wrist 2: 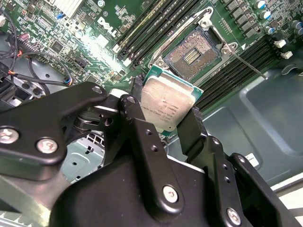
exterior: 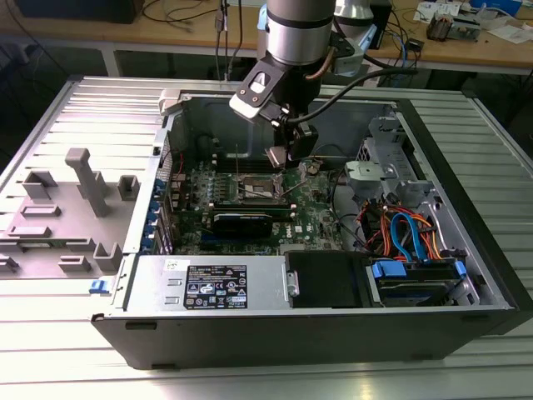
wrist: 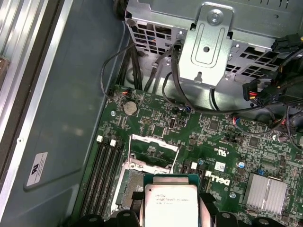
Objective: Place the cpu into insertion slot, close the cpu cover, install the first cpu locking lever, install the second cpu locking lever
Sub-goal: 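Place the cpu into insertion slot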
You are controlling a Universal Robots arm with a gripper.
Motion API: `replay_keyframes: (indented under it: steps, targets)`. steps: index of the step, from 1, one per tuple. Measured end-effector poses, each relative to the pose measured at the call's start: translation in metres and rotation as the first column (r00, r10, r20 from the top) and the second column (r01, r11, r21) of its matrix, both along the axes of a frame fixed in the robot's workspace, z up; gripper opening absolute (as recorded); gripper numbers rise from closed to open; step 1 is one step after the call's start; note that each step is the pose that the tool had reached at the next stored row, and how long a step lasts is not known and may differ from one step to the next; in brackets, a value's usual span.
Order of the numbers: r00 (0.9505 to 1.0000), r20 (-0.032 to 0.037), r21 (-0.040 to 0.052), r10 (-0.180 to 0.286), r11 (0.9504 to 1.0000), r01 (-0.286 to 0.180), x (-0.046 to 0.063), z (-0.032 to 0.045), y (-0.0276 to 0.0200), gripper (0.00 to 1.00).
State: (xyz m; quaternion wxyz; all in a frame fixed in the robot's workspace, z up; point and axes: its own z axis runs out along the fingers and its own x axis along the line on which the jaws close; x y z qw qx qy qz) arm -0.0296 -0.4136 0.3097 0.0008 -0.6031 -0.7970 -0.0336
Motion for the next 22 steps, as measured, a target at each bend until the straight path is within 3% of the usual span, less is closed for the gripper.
replay_keyframes:
  steps: [10,15,22]
  targets:
    - [1.0000,0.0000,-0.0005,-0.003,1.0000,0.003,0.0000,0.0000,0.0000,0.54]
    - [0.9962,-0.0001,-0.0006,-0.087,0.9962,0.087,-0.0001,-0.0018,0.0000,0.54]
    - [0.9883,-0.0001,-0.0005,-0.152,0.9883,0.152,-0.0017,-0.0043,0.0000,0.54]
